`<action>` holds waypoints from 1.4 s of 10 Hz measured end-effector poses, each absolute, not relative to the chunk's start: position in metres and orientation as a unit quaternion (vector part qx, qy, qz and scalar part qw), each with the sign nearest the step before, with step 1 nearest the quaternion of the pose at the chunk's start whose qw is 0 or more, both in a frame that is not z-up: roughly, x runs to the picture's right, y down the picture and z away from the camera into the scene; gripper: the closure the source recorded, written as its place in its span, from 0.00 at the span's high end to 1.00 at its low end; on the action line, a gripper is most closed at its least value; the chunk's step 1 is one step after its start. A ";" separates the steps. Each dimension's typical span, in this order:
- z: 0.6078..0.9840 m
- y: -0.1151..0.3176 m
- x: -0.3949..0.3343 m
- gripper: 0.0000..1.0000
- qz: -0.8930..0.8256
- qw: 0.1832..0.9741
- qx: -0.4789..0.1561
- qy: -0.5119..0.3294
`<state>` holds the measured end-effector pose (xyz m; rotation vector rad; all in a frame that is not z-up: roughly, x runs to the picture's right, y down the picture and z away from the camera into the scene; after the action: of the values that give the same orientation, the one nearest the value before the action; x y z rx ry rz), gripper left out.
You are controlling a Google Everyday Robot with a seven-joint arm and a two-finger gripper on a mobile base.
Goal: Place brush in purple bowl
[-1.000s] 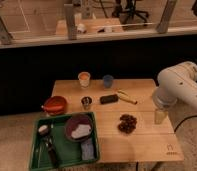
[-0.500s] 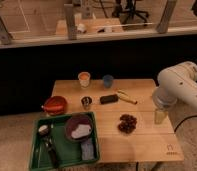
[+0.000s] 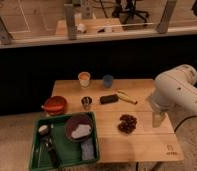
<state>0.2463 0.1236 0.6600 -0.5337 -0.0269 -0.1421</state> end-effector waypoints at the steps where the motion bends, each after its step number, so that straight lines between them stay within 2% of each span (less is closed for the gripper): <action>1: 0.649 0.134 0.225 0.80 -0.106 0.960 -0.259 -0.027; 5: 0.594 0.193 0.136 0.80 -0.269 0.928 -0.239 -0.102; 7: 0.583 0.206 0.120 0.80 -0.302 0.917 -0.234 -0.115; 12: 0.583 0.205 0.120 0.80 -0.305 0.916 -0.233 -0.116; 14: 0.584 0.192 0.104 0.80 -0.350 0.899 -0.210 -0.157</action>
<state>0.1037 0.1923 0.5835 -0.4344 -0.3248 -0.7254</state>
